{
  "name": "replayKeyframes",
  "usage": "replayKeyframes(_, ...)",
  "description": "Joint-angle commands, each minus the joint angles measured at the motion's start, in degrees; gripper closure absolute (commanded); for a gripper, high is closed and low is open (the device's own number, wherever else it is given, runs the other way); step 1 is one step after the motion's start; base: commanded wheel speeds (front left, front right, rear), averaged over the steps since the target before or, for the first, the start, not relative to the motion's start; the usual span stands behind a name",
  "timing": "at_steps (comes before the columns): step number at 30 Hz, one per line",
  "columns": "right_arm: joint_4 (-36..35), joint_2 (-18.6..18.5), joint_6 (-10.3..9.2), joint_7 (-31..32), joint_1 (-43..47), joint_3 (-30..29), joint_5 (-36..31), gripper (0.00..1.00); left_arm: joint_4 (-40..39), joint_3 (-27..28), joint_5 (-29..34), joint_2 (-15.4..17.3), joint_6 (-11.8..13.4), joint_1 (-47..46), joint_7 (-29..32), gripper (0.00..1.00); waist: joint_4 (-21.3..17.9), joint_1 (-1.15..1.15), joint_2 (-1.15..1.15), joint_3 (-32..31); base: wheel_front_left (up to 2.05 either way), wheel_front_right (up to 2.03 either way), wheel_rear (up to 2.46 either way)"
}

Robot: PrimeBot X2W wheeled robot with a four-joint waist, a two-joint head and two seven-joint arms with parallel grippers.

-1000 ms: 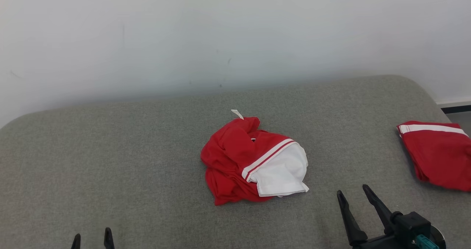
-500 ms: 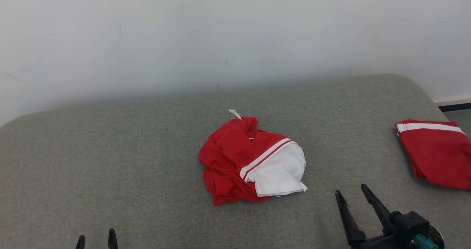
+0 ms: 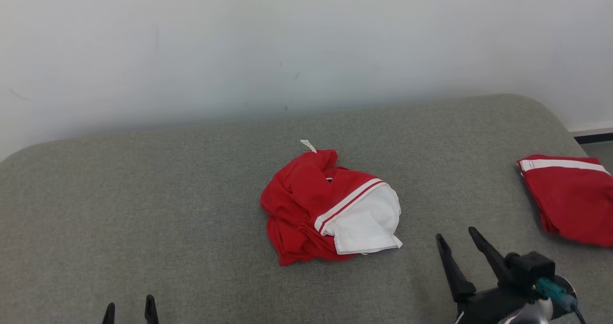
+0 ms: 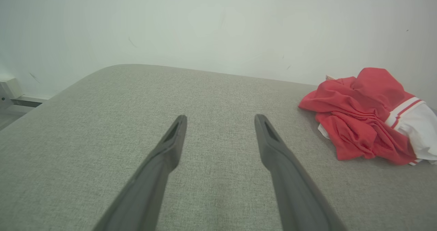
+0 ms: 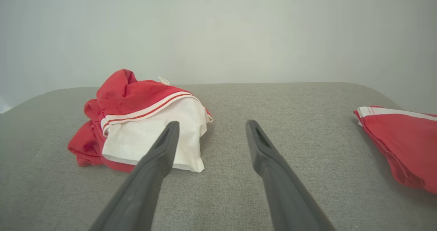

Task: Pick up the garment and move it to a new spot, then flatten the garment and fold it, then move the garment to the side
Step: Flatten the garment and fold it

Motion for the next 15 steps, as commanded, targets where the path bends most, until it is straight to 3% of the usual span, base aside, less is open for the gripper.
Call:
replayKeyframes(1,0.75,-0.59,-0.15,1.97,-1.27,-0.55,0.62,0.0,-0.27,-0.26,-0.21,-0.1,0.1,0.46,-0.18,0.0,0.44,-0.01,0.0,0.25,0.0,0.0,0.0)
replayKeyframes(9,6.64,-0.94,-0.15,18.19,-9.03,-2.15,4.86,0.0,-0.47,-1.7,0.58,-0.1,-0.2,-0.64,-0.18,0.0,4.07,-0.01,0.0,2.13,0.0,0.0,0.0)
replayKeyframes(15,9.73,-1.62,-0.15,25.73,-14.41,-2.98,6.96,0.0,-1.89,-2.59,1.22,-0.09,-0.57,-1.78,-0.18,0.0,7.47,-0.01,0.0,4.98,0.0,0.0,0.0)
